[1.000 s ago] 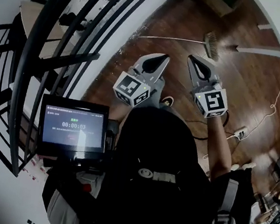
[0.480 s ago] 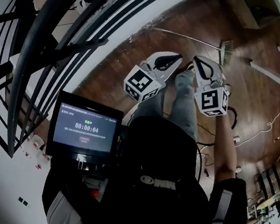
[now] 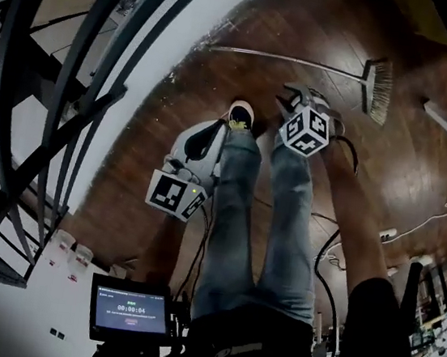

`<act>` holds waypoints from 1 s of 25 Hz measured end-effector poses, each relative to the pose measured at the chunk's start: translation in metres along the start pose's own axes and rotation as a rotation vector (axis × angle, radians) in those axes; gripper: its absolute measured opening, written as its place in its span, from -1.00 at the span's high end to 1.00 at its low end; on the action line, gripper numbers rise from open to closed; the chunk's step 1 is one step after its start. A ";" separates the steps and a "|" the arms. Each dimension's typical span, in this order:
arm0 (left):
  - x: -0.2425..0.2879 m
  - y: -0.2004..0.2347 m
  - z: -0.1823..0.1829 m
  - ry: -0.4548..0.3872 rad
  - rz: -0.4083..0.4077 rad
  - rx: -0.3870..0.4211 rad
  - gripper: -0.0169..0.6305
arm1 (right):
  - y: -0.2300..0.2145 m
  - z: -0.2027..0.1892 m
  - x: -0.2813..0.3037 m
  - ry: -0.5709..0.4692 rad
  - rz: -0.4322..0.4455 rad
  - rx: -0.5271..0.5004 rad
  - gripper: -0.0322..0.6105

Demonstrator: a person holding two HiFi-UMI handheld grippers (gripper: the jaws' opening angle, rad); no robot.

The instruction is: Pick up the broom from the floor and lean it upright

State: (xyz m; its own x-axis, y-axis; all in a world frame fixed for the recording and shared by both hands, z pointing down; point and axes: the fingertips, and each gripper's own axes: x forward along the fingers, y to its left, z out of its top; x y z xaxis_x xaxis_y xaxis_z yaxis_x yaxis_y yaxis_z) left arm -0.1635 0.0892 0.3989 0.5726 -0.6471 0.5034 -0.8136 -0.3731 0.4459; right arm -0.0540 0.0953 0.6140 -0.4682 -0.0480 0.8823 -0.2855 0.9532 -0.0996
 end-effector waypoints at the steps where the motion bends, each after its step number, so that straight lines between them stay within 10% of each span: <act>1: 0.014 0.010 -0.015 -0.005 0.011 -0.005 0.91 | -0.006 -0.015 0.024 0.021 -0.005 -0.025 0.43; 14: 0.160 0.088 -0.163 0.048 -0.001 -0.095 0.91 | -0.072 -0.157 0.220 0.202 -0.014 -0.162 0.27; 25: 0.178 0.100 -0.189 0.063 0.008 -0.100 0.91 | -0.077 -0.184 0.245 0.222 0.075 -0.249 0.54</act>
State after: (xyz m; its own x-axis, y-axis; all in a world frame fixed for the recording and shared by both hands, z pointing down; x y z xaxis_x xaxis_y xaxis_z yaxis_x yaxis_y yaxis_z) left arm -0.1236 0.0621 0.6728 0.5741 -0.6052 0.5515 -0.8057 -0.2976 0.5121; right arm 0.0073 0.0657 0.9227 -0.2786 0.0650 0.9582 -0.0311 0.9966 -0.0766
